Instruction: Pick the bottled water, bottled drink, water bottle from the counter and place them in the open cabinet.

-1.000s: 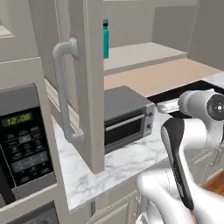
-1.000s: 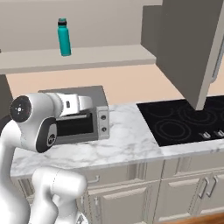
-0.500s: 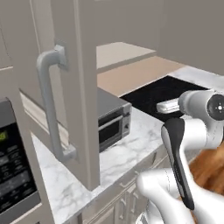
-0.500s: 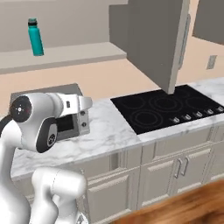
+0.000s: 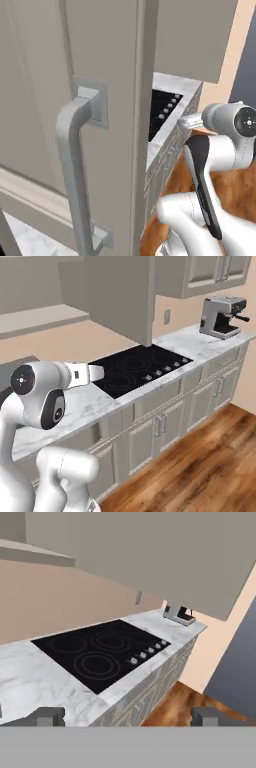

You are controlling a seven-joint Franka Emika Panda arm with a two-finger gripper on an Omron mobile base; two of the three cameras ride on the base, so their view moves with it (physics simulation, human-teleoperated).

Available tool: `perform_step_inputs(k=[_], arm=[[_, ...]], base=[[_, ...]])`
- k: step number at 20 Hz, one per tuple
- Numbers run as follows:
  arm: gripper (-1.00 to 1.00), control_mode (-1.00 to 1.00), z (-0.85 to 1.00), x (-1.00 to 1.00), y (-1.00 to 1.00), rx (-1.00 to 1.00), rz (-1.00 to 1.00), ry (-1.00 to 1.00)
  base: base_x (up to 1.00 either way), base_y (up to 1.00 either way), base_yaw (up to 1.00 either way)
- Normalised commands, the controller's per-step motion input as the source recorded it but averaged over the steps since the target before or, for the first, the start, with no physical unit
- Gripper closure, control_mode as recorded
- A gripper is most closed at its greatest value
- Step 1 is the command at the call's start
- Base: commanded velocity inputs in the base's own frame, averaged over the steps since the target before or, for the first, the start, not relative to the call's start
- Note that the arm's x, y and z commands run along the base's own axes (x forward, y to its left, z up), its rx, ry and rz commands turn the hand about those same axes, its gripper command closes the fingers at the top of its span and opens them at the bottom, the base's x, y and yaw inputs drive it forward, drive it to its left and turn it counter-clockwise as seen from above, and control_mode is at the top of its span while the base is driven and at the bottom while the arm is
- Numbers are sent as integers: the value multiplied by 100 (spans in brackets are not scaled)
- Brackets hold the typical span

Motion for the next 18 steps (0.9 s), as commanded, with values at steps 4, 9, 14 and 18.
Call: perform_step_inputs(k=[4,9,14,18], arm=[[-100,100,0,0,0,0,0,0],[-100,100,0,0,0,0,0,0],[-100,100,0,0,0,0,0,0],[-100,100,0,0,0,0,0,0]], base=[[-5,-8,-62],[-3,-12,-61],[0,-36,-59],[2,-52,-54]])
